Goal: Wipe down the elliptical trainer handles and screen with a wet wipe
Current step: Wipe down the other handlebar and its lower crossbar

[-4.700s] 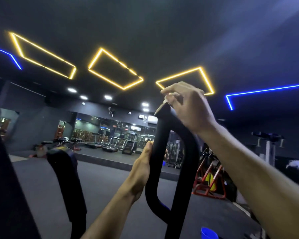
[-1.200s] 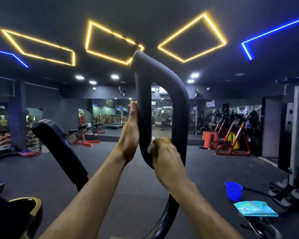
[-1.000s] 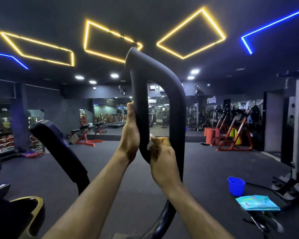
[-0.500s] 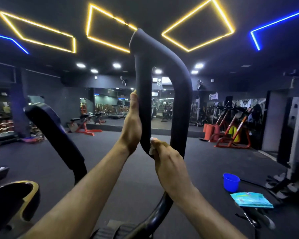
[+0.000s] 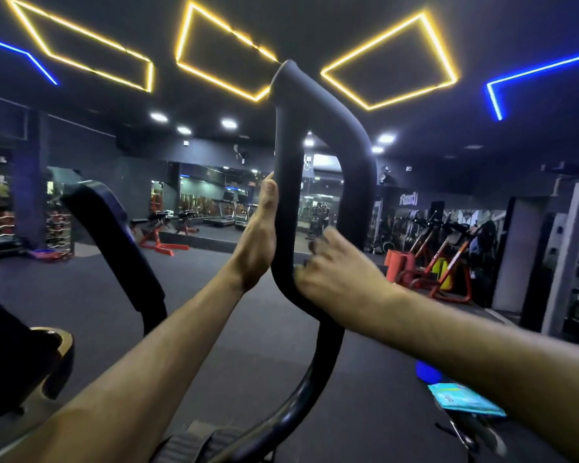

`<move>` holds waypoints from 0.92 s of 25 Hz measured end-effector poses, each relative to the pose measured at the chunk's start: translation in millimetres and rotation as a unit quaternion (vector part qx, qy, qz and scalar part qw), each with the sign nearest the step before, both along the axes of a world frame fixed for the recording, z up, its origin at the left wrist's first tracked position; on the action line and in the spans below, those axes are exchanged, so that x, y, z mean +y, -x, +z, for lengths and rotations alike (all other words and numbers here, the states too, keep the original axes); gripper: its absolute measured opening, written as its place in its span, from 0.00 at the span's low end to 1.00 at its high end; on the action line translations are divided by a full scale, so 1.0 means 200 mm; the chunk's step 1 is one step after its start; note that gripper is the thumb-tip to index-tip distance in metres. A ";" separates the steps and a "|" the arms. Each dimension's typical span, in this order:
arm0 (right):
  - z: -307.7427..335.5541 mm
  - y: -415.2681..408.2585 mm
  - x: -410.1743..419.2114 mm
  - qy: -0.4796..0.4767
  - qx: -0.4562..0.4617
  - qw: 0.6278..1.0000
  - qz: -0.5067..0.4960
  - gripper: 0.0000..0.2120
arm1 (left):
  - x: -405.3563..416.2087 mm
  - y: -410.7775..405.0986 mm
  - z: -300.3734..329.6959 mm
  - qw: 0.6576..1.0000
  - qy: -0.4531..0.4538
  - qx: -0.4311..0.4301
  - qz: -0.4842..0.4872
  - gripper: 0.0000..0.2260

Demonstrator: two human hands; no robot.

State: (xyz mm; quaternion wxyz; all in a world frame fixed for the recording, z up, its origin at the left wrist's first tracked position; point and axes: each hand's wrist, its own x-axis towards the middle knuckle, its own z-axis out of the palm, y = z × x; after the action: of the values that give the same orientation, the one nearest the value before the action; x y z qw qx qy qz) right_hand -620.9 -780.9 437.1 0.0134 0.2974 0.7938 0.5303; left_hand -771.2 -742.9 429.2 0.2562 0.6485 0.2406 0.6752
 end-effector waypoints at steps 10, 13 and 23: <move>-0.02 0.02 0.15 0.084 -0.062 0.993 -0.047 0.13 | 0.04 0.04 0.00 0.999 -0.014 0.034 0.004 0.29; 0.03 -0.01 0.17 0.085 -0.115 0.990 -0.003 0.11 | 0.05 0.05 0.01 0.999 -0.005 0.035 0.004 0.31; 0.11 0.06 0.12 0.083 -0.154 0.984 -0.033 0.12 | 0.07 0.05 0.01 0.999 0.002 0.032 -0.010 0.33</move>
State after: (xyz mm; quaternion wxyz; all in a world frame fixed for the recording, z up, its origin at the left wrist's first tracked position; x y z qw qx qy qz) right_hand -632.3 -757.9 459.2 0.1777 0.2364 0.8130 0.5016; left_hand -781.1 -729.2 431.9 0.2567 0.6715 0.2438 0.6510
